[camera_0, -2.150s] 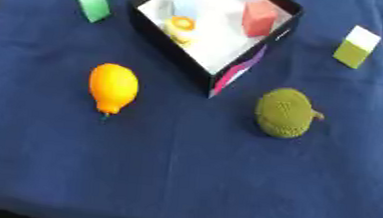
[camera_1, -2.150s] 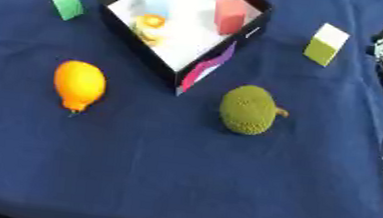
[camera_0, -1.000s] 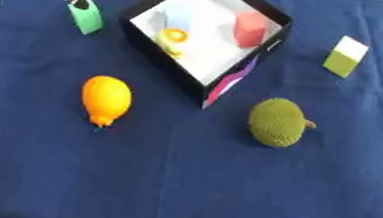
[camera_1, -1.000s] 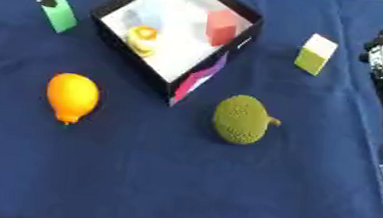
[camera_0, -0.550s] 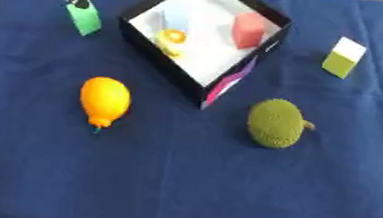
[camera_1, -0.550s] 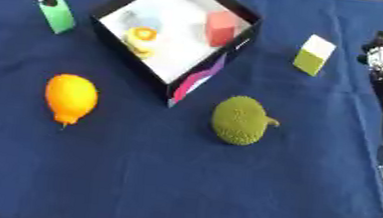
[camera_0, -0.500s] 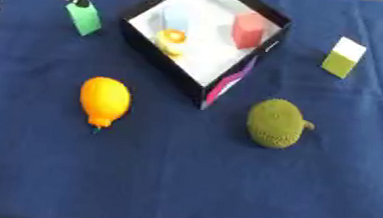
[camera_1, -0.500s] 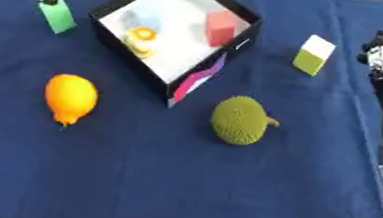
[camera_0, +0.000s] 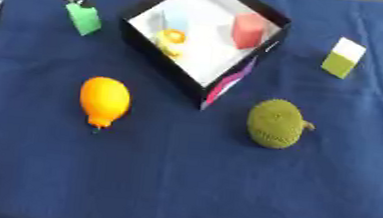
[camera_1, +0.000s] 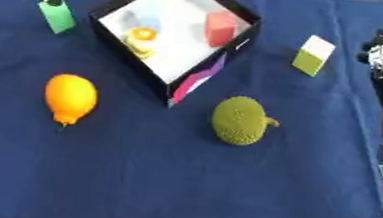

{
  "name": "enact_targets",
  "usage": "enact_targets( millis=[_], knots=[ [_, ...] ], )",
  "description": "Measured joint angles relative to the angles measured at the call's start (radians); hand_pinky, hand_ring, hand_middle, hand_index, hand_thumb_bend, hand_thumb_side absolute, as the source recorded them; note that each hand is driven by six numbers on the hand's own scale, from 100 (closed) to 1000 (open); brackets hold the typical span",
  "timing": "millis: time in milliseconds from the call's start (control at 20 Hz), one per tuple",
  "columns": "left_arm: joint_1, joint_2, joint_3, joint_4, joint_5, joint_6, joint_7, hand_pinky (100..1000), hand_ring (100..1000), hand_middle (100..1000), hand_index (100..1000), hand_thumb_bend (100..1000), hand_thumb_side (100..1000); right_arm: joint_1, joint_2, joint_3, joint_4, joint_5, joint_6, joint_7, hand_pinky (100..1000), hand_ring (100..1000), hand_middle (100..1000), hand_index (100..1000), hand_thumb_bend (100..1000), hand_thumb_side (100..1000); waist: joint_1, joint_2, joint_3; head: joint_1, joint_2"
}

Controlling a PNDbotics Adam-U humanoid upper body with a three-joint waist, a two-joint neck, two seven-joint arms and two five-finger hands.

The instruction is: Pick up objects on the table and place them in the box.

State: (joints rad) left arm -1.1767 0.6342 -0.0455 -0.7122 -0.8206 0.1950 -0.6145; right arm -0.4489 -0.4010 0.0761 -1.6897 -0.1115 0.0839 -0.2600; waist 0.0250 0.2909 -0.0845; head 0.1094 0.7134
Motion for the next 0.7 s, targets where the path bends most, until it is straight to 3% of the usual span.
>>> enact_targets(
  millis=[300,700],
  knots=[
    [0.010,0.000,0.006,0.023,-0.040,0.016,0.011,900,927,838,845,616,377,-0.004,0.001,0.005,0.000,0.000,0.001,0.002,979,761,713,859,100,695,0.000,0.001,-0.003,0.004,-0.002],
    [0.028,-0.016,0.033,0.055,-0.068,0.064,0.067,881,911,817,831,548,367,-0.012,0.008,0.007,0.000,0.000,0.000,0.008,980,761,714,859,100,698,-0.003,0.011,-0.014,0.014,-0.004]
  ],
)
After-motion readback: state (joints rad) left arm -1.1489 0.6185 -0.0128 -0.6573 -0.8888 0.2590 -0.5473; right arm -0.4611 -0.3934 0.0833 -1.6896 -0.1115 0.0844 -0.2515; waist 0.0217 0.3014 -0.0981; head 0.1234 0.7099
